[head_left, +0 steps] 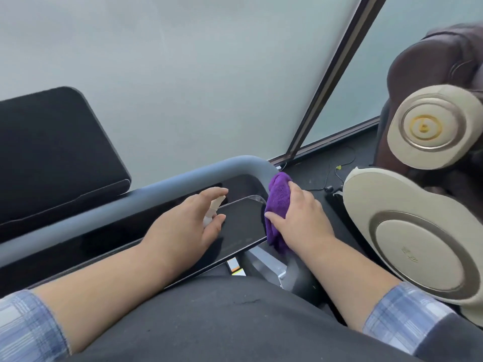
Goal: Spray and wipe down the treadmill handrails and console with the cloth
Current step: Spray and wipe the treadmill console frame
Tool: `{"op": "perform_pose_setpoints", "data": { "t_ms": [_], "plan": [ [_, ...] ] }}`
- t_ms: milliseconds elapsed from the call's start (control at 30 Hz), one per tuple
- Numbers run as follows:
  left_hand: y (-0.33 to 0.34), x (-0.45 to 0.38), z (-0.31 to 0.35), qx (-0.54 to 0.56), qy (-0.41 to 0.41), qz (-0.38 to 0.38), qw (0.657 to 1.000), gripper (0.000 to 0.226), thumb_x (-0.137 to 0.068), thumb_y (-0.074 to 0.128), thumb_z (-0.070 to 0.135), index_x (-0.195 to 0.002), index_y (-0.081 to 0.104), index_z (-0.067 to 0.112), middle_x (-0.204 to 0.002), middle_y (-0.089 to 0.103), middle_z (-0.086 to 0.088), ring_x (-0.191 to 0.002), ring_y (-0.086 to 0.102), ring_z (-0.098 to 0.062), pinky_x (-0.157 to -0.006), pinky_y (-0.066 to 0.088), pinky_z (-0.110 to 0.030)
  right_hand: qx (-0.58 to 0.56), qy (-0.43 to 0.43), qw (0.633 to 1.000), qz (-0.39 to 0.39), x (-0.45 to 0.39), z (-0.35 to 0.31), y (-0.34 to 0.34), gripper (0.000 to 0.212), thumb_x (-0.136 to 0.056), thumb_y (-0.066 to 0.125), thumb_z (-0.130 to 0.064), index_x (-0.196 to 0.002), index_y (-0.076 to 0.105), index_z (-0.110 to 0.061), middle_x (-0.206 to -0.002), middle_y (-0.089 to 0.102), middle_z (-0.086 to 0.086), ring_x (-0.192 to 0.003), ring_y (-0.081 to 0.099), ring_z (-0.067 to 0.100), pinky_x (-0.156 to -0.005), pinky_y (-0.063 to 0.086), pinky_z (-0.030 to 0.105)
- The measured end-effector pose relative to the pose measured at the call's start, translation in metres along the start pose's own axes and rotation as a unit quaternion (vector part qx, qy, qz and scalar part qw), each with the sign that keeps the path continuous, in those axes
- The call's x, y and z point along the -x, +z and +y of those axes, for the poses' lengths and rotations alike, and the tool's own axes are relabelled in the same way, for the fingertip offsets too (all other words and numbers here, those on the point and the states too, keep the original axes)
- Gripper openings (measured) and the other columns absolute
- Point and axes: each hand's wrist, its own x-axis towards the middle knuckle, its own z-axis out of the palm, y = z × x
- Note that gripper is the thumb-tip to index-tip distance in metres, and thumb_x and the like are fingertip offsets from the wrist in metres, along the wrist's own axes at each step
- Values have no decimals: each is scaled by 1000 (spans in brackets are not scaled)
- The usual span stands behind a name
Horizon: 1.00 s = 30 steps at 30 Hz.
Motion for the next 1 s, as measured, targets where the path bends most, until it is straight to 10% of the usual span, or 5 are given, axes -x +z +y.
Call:
{"op": "perform_pose_setpoints", "data": {
  "t_ms": [300,467,1000],
  "plan": [
    [-13,44,-41,19,-98,48,994,48,-91,49,51,-132,25,57,-101,48,32,-82,47,26,-65,32,-2,103,-299,947,-47,-91,-75,5,75,-88,50,-69,-151,36,-30,-158,35,-4,-147,25,20,-121,16,46],
    [-16,62,-49,32,-125,85,988,50,-89,49,51,-133,26,56,-106,54,23,-82,55,1,-70,41,-18,126,-428,890,-90,-55,-155,50,75,-89,38,-72,-154,24,-39,-162,25,-3,-151,12,21,-122,0,52],
    [10,15,1,-1,-58,42,997,47,-91,43,53,-133,22,56,-119,58,12,-92,60,-13,-72,42,-28,108,-233,965,-56,-80,-77,9,89,-85,63,-64,-156,20,-33,-163,21,1,-150,13,24,-122,14,47]
  ]
}}
